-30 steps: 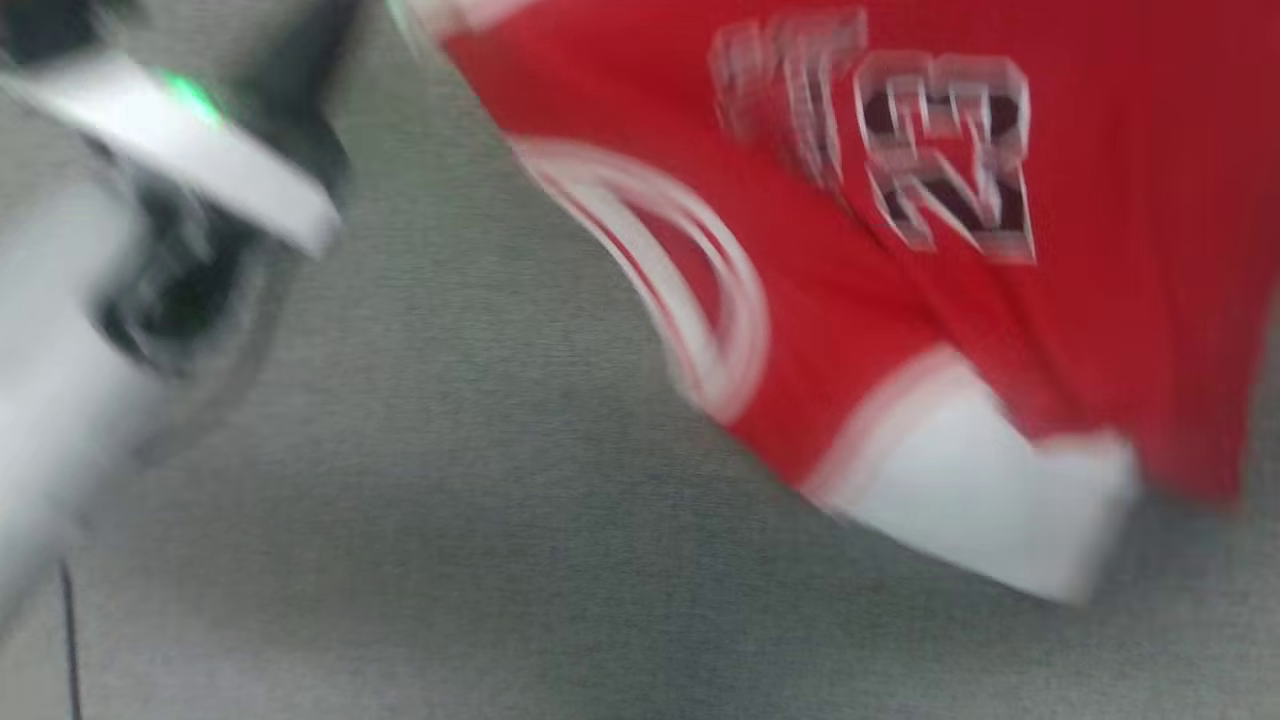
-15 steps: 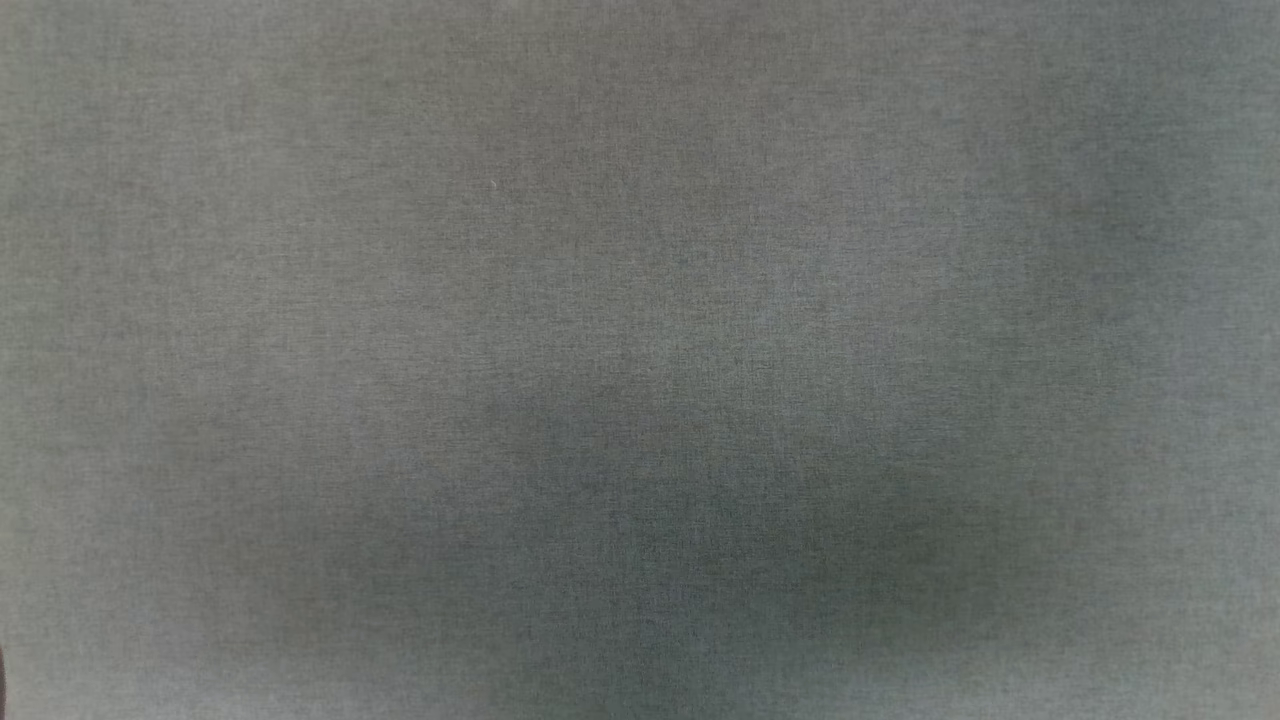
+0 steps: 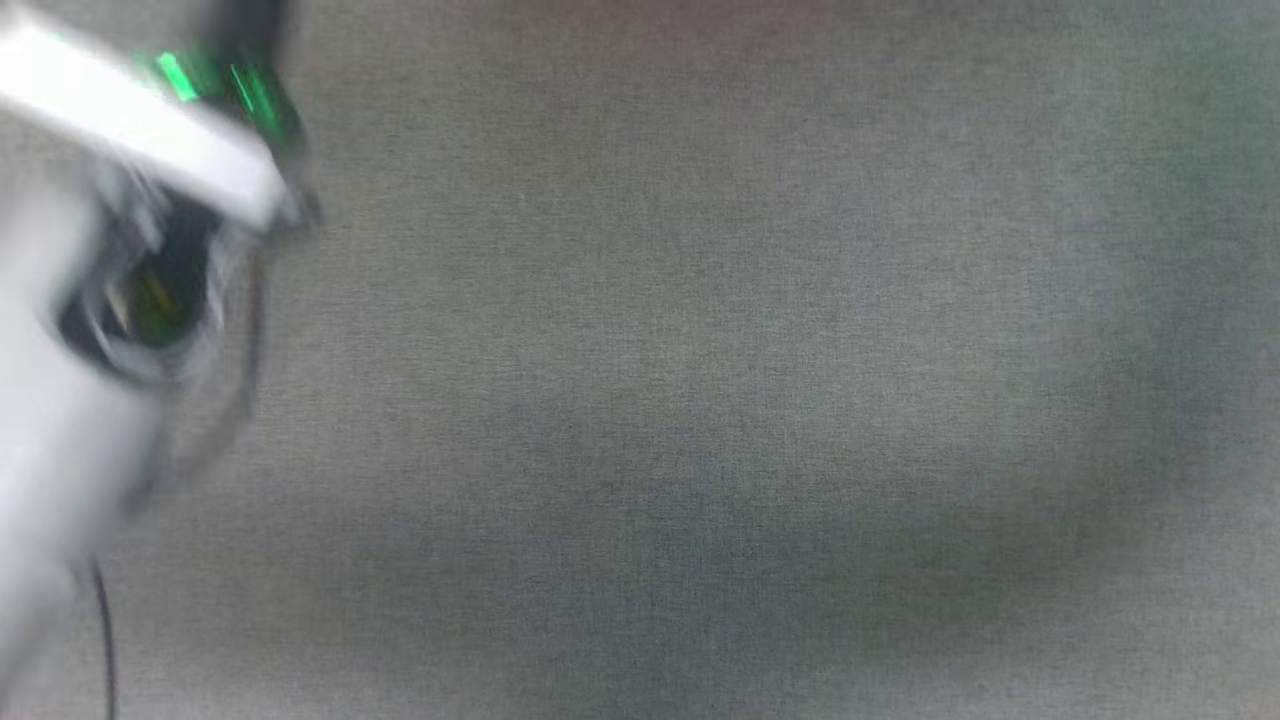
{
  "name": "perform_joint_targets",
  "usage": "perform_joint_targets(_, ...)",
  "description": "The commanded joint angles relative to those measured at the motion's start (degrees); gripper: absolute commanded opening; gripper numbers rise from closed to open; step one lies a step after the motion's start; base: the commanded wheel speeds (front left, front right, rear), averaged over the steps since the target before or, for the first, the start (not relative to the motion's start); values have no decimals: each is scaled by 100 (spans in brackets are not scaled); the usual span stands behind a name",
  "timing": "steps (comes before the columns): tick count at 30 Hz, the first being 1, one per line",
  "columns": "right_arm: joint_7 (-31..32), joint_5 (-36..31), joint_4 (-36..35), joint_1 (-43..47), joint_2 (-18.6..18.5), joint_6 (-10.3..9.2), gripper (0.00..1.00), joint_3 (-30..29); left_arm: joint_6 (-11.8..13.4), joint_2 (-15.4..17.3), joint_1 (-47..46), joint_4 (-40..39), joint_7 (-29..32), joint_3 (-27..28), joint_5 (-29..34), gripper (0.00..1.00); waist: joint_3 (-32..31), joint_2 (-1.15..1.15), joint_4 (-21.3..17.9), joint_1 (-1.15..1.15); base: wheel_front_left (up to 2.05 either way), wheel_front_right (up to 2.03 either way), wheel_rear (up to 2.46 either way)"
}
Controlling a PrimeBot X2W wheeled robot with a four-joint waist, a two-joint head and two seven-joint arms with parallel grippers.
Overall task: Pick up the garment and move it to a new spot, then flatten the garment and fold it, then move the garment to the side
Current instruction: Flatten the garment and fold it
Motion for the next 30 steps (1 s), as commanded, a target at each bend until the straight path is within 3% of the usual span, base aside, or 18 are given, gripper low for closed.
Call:
perform_joint_targets(1, 141, 375, -378, 640, -155, 0, 0, 81, -8, 81, 635, -376, -99, -49, -19, 0, -80, 0, 35, 0, 0, 0, 0)
perform_joint_targets(3, 228, 537, -591, 971, -202, 0, 0, 113, -8, 150, 968, -545, -122, -109, 55, 0, -120, 0, 41, 0, 0, 0, 0)
perform_joint_targets(8, 688, 1095, -1830, 2765, -553, 0, 0, 247, -8, 282, 2392, -1295, -251, -122, 140, 0, -378, 0, 79, 0, 0, 0, 0)
perform_joint_targets(14, 1302, 1563, -3249, 4631, -702, 0, 0, -123, -8, 513, 3569, -1843, -283, -226, 561, 0, -667, 0, 104, 0, 0, 0, 0)
perform_joint_targets(24, 2145, 1863, -5131, 6743, -166, 0, 0, -928, -8, 821, 5234, -2694, -289, 357, 1010, 0, -874, 0, 31, 0, 0, 0, 0)
perform_joint_targets(30, 2414, 1935, -5973, 7447, 204, 0, 0, -1362, -8, 876, 5956, -3228, -290, 865, 1267, 0, -859, 0, 1, 0, 0, 0, 0)
